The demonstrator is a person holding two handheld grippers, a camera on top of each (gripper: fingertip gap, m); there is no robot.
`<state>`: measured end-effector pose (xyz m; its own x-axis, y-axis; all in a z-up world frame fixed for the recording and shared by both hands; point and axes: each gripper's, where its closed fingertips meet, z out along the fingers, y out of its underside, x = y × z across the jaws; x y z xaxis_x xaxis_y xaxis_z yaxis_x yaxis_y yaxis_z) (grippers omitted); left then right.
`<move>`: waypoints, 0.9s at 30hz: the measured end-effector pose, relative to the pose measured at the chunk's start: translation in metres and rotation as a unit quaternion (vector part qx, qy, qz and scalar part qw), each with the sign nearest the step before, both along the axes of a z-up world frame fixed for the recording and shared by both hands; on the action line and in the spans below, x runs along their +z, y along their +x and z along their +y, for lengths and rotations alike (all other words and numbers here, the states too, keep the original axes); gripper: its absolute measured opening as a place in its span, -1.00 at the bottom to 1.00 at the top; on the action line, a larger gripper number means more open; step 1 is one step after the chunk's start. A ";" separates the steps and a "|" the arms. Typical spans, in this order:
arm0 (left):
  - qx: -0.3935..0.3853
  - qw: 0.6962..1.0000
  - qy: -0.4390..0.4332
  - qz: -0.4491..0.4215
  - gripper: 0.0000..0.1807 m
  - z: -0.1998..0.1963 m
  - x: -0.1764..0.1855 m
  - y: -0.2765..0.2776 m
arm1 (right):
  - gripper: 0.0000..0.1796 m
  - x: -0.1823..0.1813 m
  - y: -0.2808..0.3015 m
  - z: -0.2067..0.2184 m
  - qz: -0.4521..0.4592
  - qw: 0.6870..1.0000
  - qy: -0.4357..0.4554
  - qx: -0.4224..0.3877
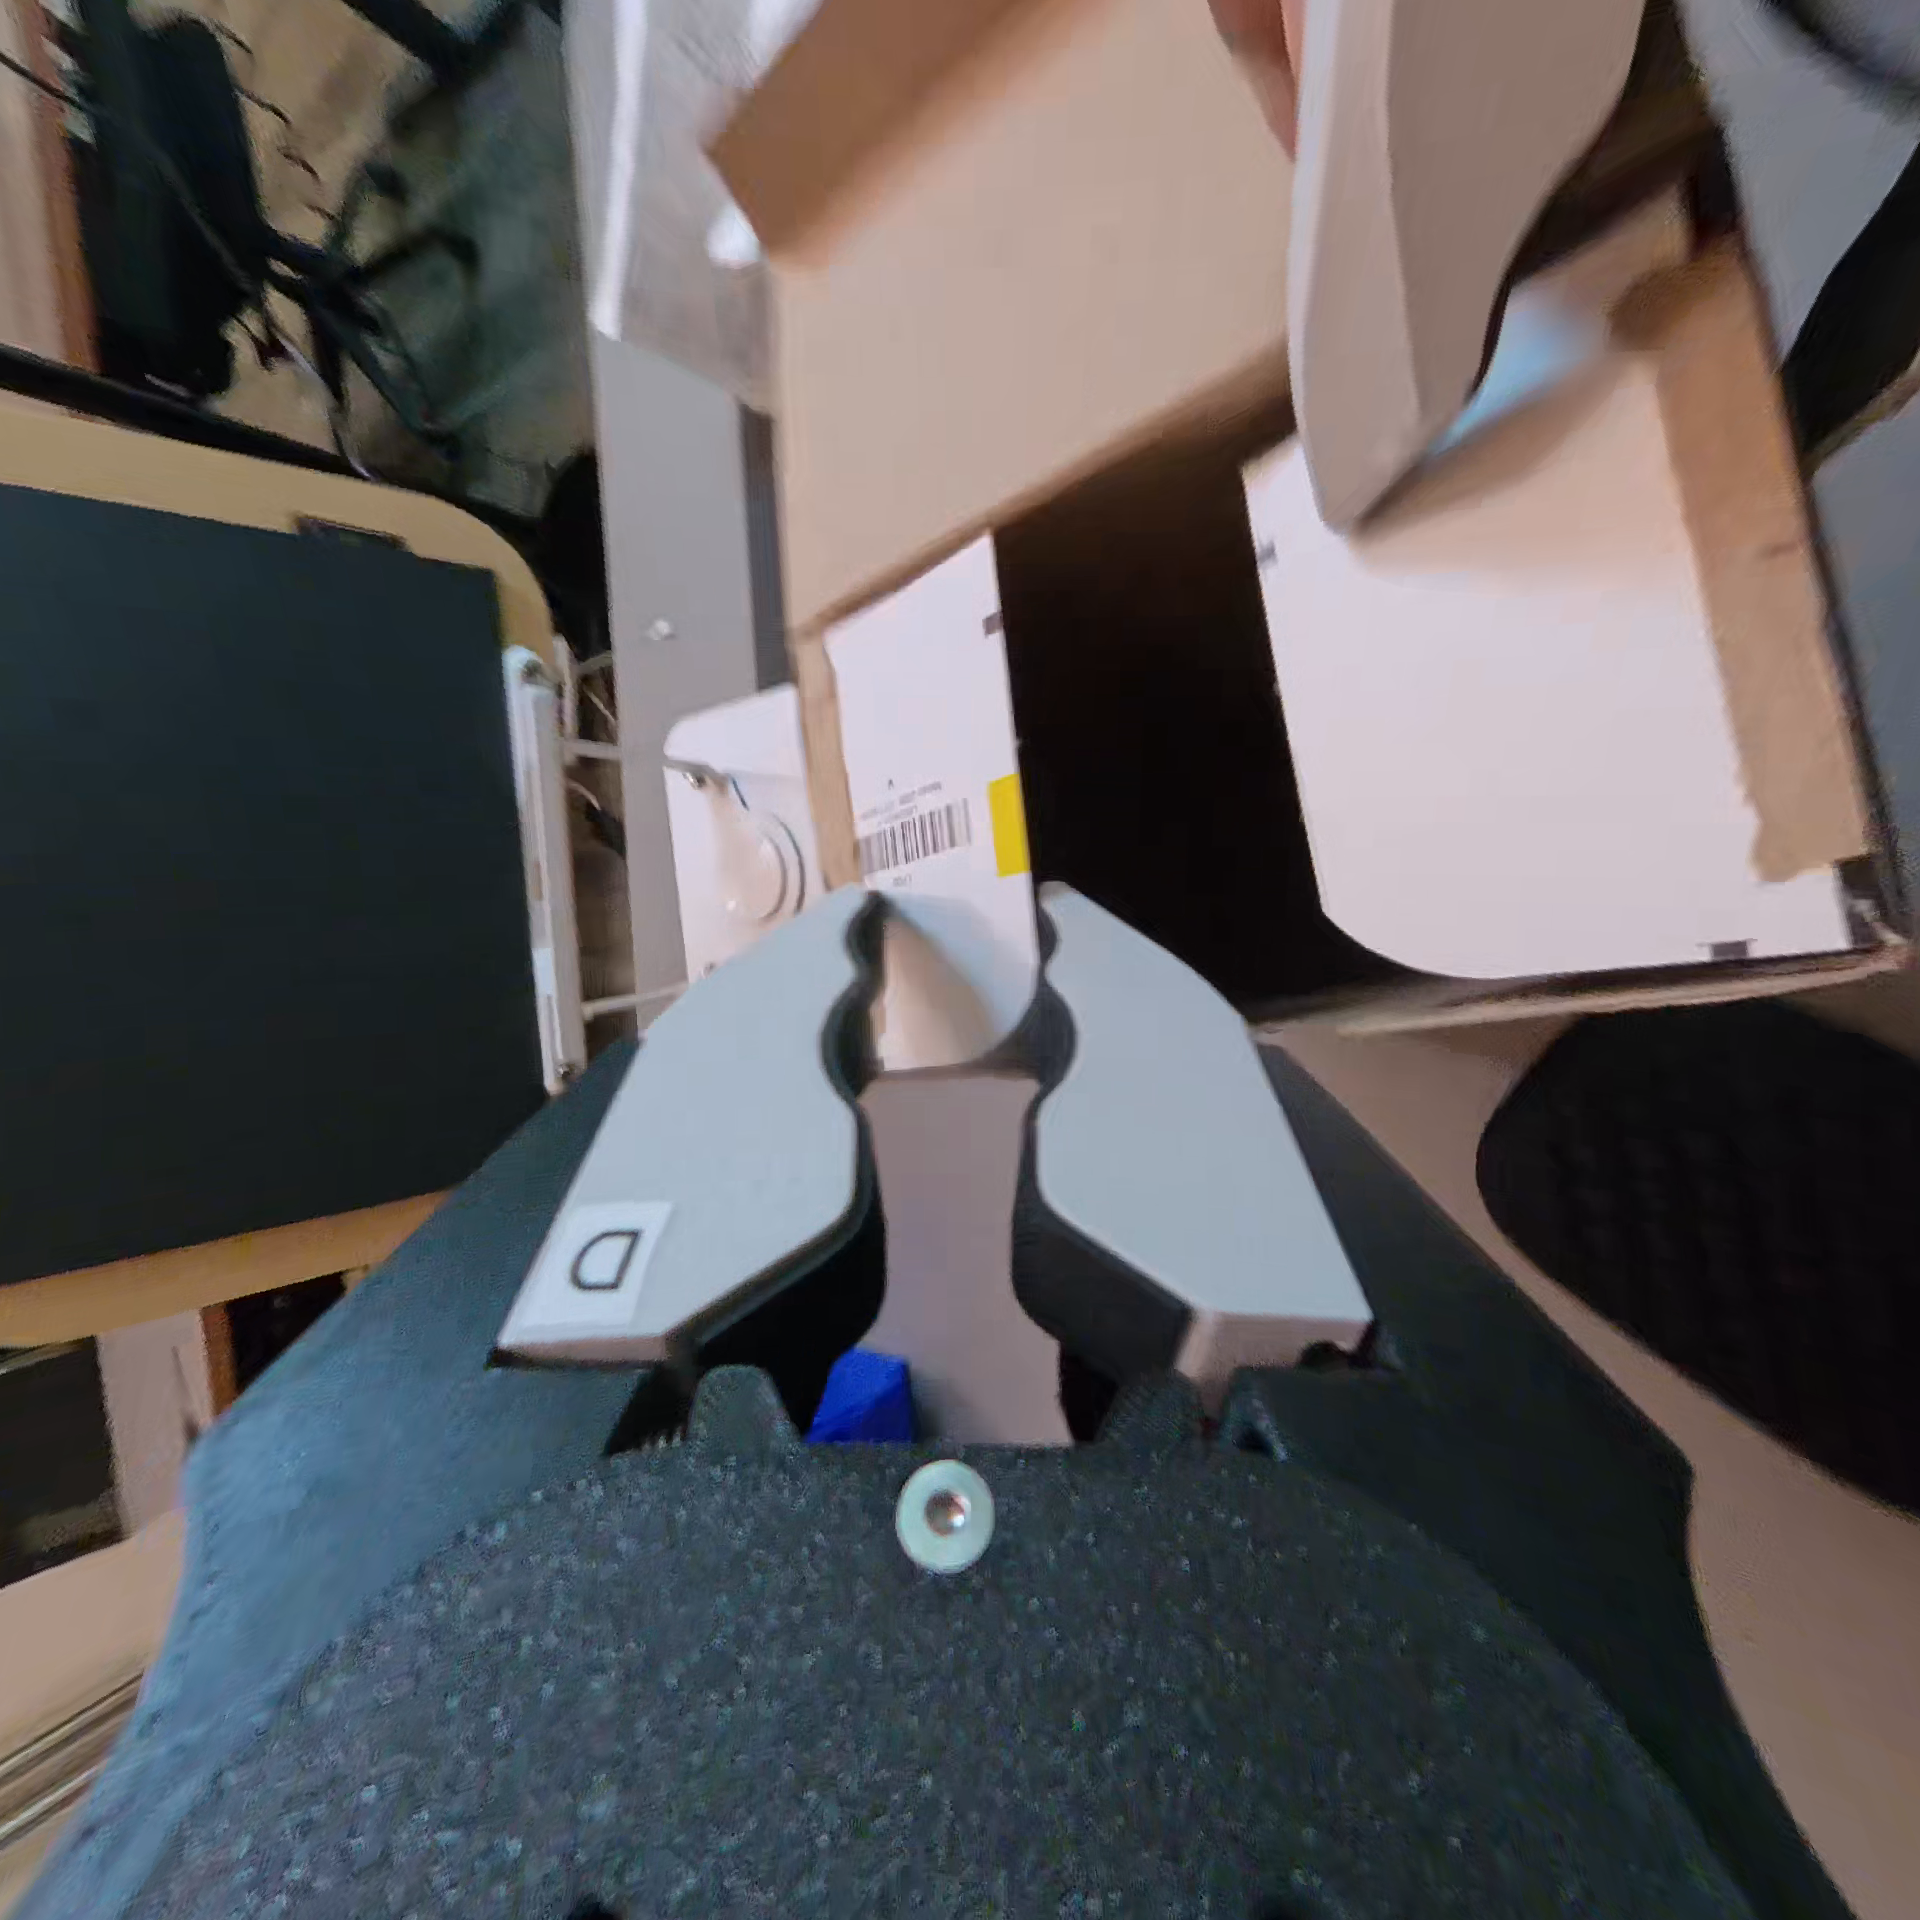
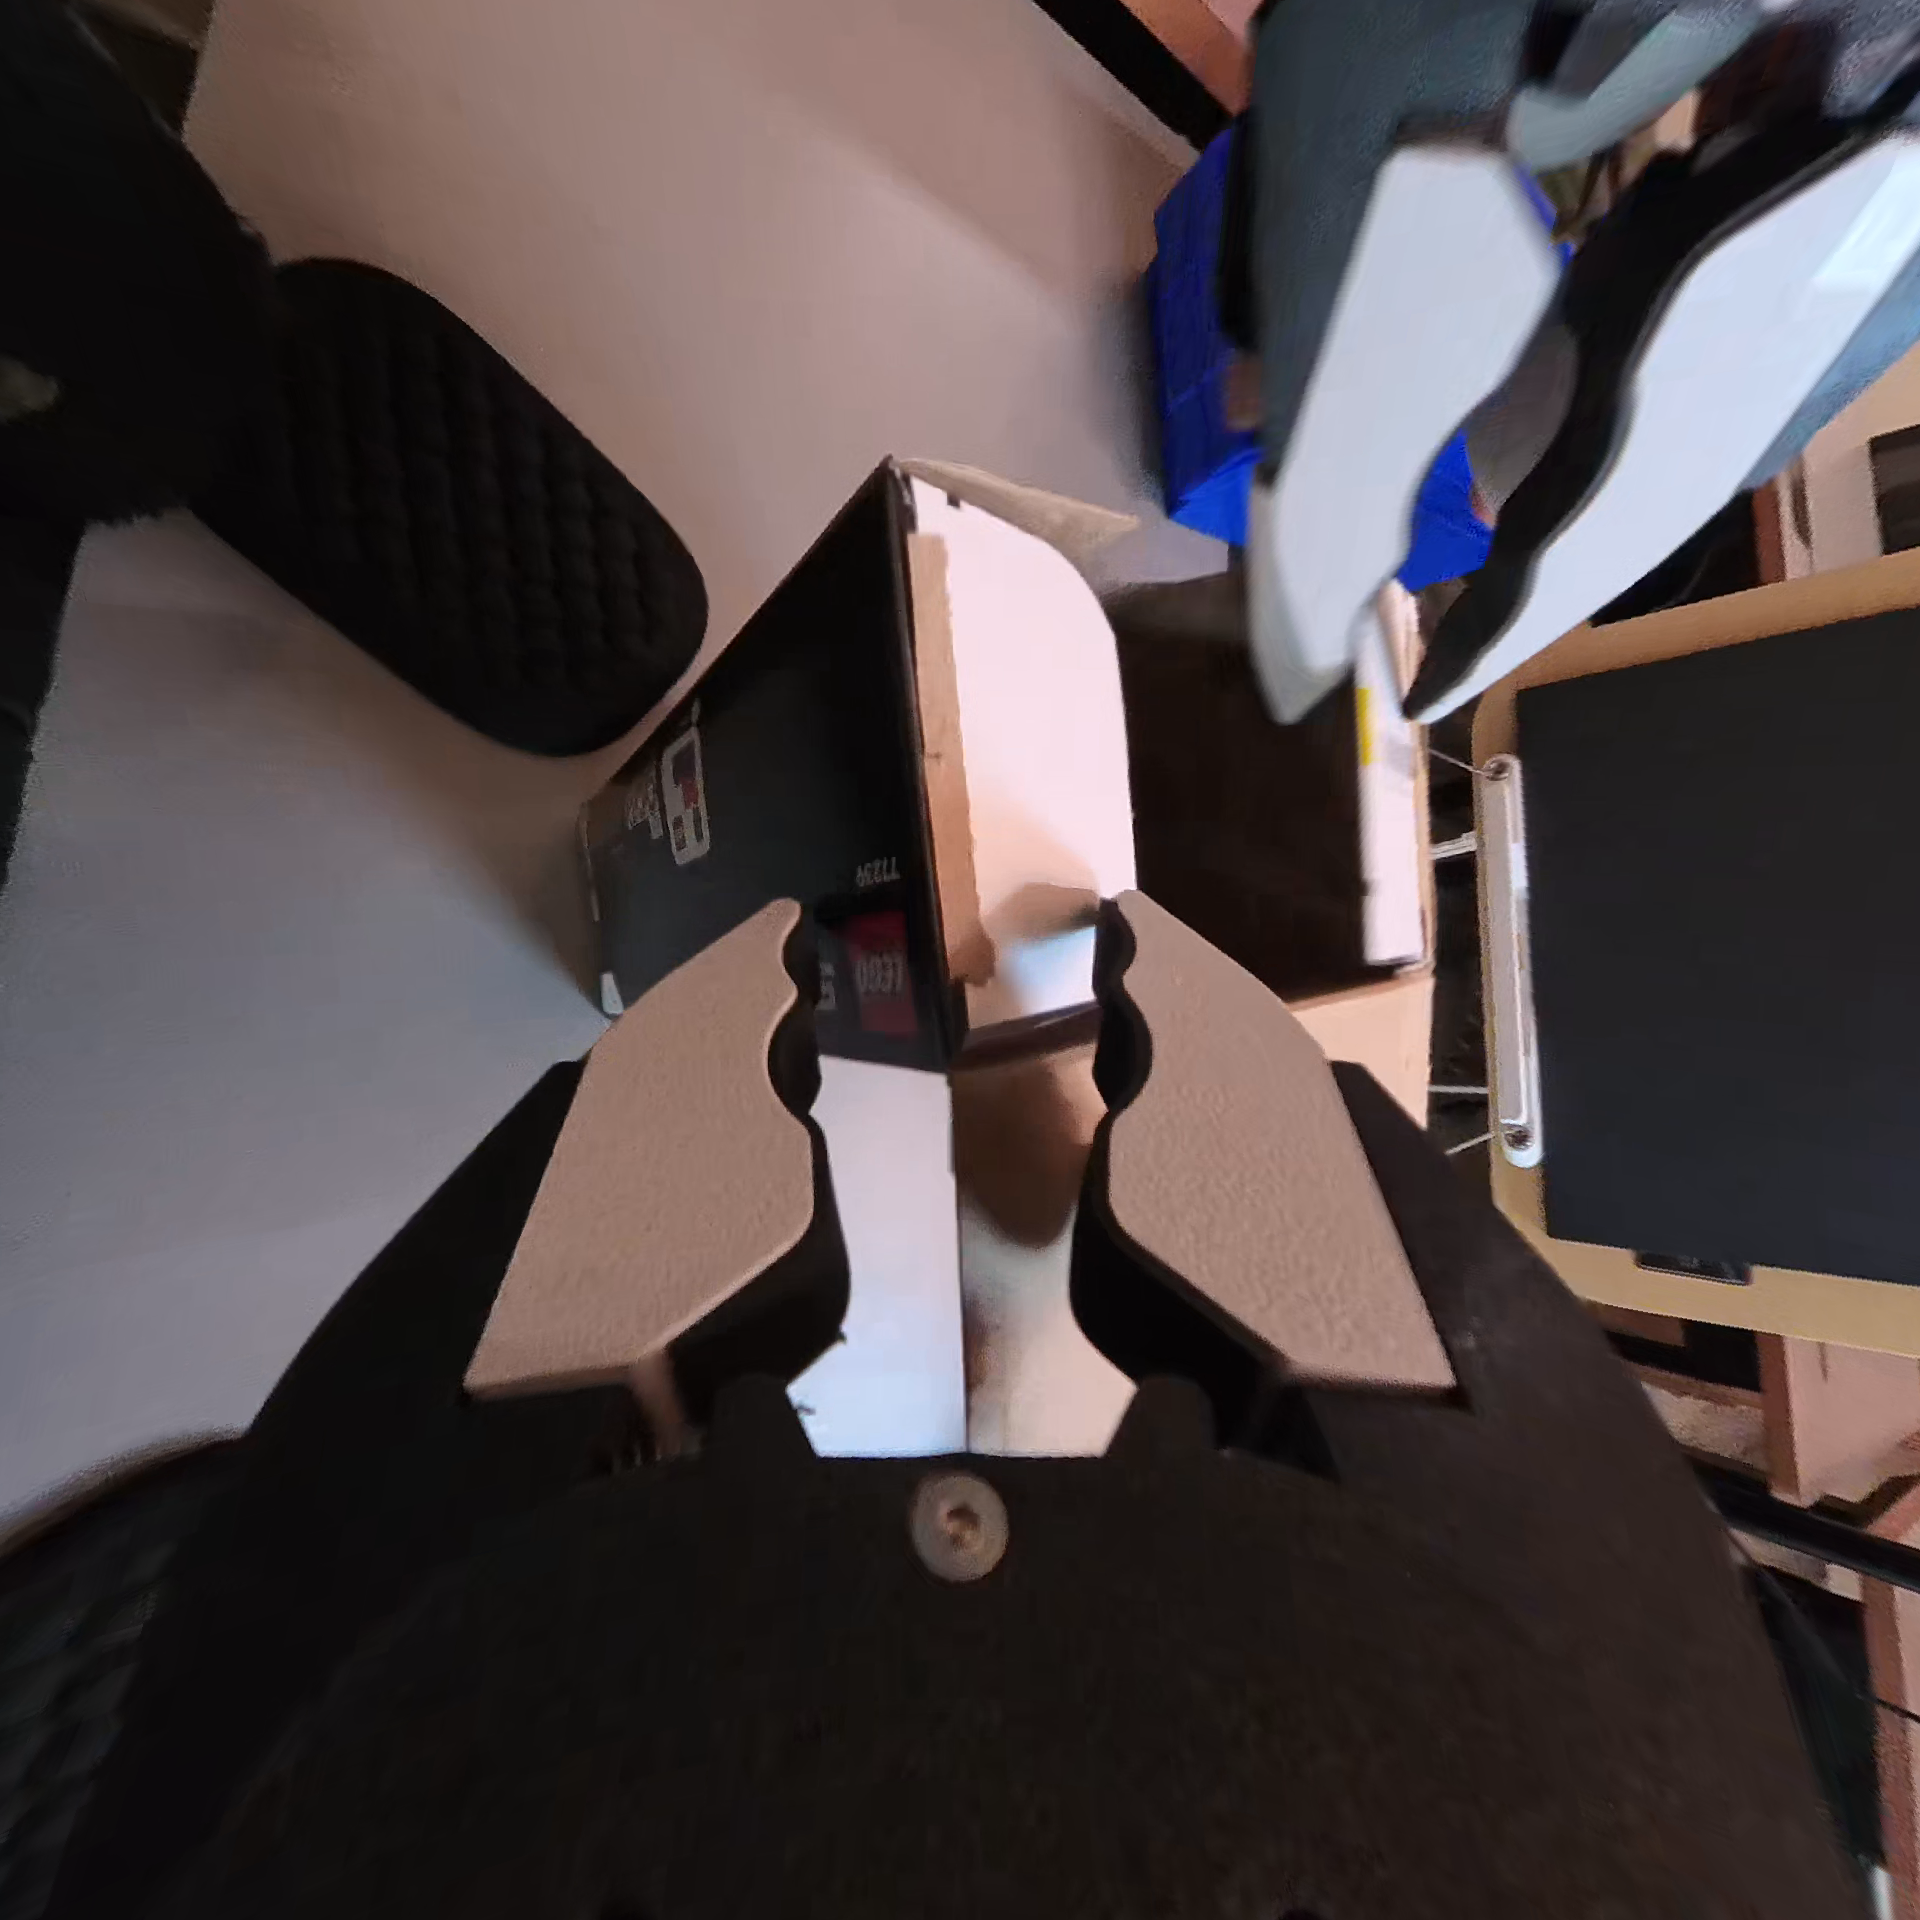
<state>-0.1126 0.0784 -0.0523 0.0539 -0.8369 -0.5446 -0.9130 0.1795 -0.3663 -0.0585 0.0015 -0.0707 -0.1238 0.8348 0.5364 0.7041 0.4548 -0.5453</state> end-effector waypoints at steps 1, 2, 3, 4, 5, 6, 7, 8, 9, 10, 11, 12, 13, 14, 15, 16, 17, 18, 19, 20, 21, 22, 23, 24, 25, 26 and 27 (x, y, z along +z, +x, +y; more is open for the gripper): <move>0.002 1.000 0.002 -0.031 -0.85 0.000 0.009 0.002 | -0.43 0.000 0.000 0.000 0.003 1.000 0.007 0.005; 0.014 0.998 0.000 -0.056 -0.92 0.003 0.017 0.000 | -0.44 0.000 0.000 -0.001 0.009 1.000 0.013 0.009; 0.028 0.997 -0.006 -0.072 -0.97 0.007 0.021 -0.004 | -0.45 0.000 0.000 -0.001 0.011 1.000 0.017 0.009; 0.042 0.995 -0.019 -0.087 -0.99 0.010 0.023 -0.008 | -0.46 0.001 0.001 -0.001 0.013 1.000 0.021 0.009; 0.055 0.992 -0.039 -0.106 -1.00 0.013 0.024 -0.011 | -0.48 0.001 0.001 -0.001 0.013 1.000 0.024 0.009; 0.066 0.987 -0.067 -0.128 -0.99 0.014 0.024 -0.012 | -0.48 0.002 0.001 -0.001 0.013 1.000 0.024 0.009; 0.073 0.979 -0.106 -0.157 -0.99 0.014 0.025 -0.012 | -0.48 0.003 0.000 -0.002 0.014 1.000 0.018 0.010; 0.077 0.966 -0.155 -0.192 -0.99 0.014 0.028 -0.012 | -0.46 0.004 0.000 -0.004 0.016 1.000 0.010 0.012; 0.081 0.947 -0.213 -0.226 -0.99 0.013 0.030 -0.013 | -0.44 0.005 -0.001 -0.005 0.014 1.000 0.002 0.013; 0.087 0.923 -0.272 -0.258 -0.99 0.014 0.031 -0.015 | -0.43 0.006 -0.001 -0.005 0.012 1.000 -0.004 0.012; 0.094 0.896 -0.325 -0.286 -0.99 0.017 0.031 -0.018 | -0.42 0.006 -0.001 -0.005 0.010 1.000 -0.007 0.014; 0.097 0.867 -0.374 -0.314 -0.99 0.020 0.030 -0.020 | -0.38 0.006 -0.001 -0.006 0.005 1.000 -0.016 0.016; 0.094 0.838 -0.419 -0.337 -0.99 0.023 0.028 -0.023 | -0.36 0.005 -0.002 -0.006 0.001 0.999 -0.026 0.019; 0.090 0.811 -0.457 -0.353 -0.99 0.026 0.025 -0.026 | -0.34 0.006 -0.003 -0.007 0.000 0.999 -0.039 0.023; 0.085 0.790 -0.486 -0.364 -0.98 0.029 0.021 -0.029 | -0.32 0.007 -0.004 -0.008 0.001 0.998 -0.053 0.027; 0.077 0.773 -0.506 -0.374 -0.98 0.031 0.017 -0.032 | -0.29 0.008 -0.005 -0.008 -0.002 0.997 -0.070 0.029; 0.069 0.758 -0.522 -0.384 -0.96 0.033 0.014 -0.034 | -0.25 0.010 -0.006 -0.009 -0.007 0.996 -0.087 0.030; 0.063 0.748 -0.532 -0.392 -0.95 0.035 0.012 -0.035 | -0.20 0.011 -0.007 -0.008 -0.016 0.994 -0.100 0.032; 0.057 0.738 -0.541 -0.400 -0.94 0.036 0.010 -0.036 | -0.16 0.012 -0.007 -0.007 -0.029 0.993 -0.108 0.033; 0.052 0.730 -0.548 -0.405 -0.93 0.037 0.008 -0.036 | -0.12 0.013 -0.008 -0.005 -0.044 0.991 -0.118 0.035; 0.046 0.724 -0.553 -0.409 -0.92 0.037 0.006 -0.036 | -0.09 0.014 -0.009 -0.005 -0.063 0.988 -0.134 0.037; 0.037 0.719 -0.559 -0.411 -0.91 0.036 0.005 -0.036 | -0.04 0.014 -0.010 -0.004 -0.085 0.984 -0.153 0.037; 0.032 0.714 -0.563 -0.414 -0.90 0.035 0.003 -0.037 | 0.02 0.013 -0.011 -0.004 -0.110 0.979 -0.170 0.033; 0.028 0.709 -0.569 -0.416 -0.89 0.035 0.001 -0.036 | 0.06 0.011 -0.011 -0.003 -0.137 0.972 -0.188 0.023; 0.027 0.702 -0.574 -0.422 -0.87 0.035 -0.002 -0.035 | 0.11 0.008 -0.011 -0.004 -0.167 0.964 -0.207 0.016; 0.024 0.692 -0.582 -0.427 -0.86 0.035 -0.004 -0.034 | 0.11 0.004 -0.011 -0.005 -0.195 0.957 -0.215 0.016; 0.019 0.683 -0.588 -0.432 -0.84 0.035 -0.006 -0.034 | 0.11 -0.001 -0.010 -0.004 -0.223 0.951 -0.214 0.019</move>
<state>-0.1465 0.1129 -0.0580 -0.0354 -0.6570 0.7531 -0.2595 -0.7217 -0.6418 -0.0683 -0.0026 -0.0719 -0.2934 0.9553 0.0363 0.8967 0.2882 -0.3361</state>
